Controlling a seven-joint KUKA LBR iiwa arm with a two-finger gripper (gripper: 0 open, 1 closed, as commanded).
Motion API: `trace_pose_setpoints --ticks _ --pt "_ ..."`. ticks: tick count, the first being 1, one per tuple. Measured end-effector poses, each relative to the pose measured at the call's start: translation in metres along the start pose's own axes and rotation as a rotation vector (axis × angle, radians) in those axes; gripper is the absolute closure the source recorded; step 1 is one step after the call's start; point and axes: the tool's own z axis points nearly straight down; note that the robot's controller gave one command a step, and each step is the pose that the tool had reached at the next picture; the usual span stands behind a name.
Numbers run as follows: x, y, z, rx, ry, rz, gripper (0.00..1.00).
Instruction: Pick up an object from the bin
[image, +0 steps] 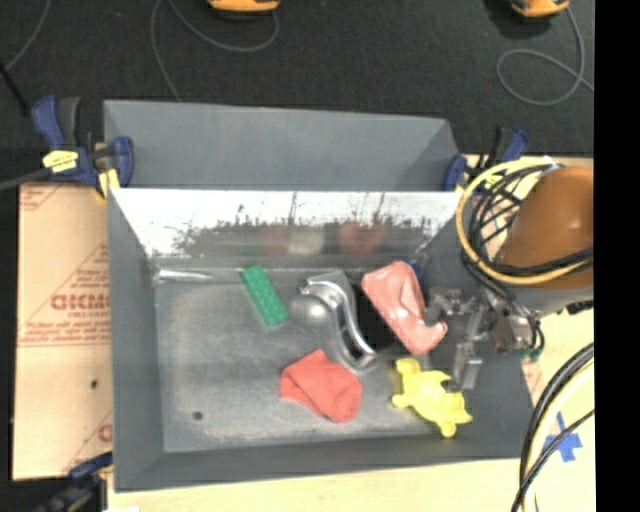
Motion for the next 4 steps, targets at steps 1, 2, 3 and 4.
trace_pose_setpoints --ticks 1,2,3,4 --pt "-0.002 0.001 -0.005 0.002 -0.007 -0.004 0.00" --pt "0.021 0.000 0.043 0.000 -0.008 0.106 0.00" --pt "0.032 -0.003 0.065 -0.003 -0.001 0.127 0.00" --pt "0.035 0.009 0.031 -0.001 -0.014 0.225 0.00"
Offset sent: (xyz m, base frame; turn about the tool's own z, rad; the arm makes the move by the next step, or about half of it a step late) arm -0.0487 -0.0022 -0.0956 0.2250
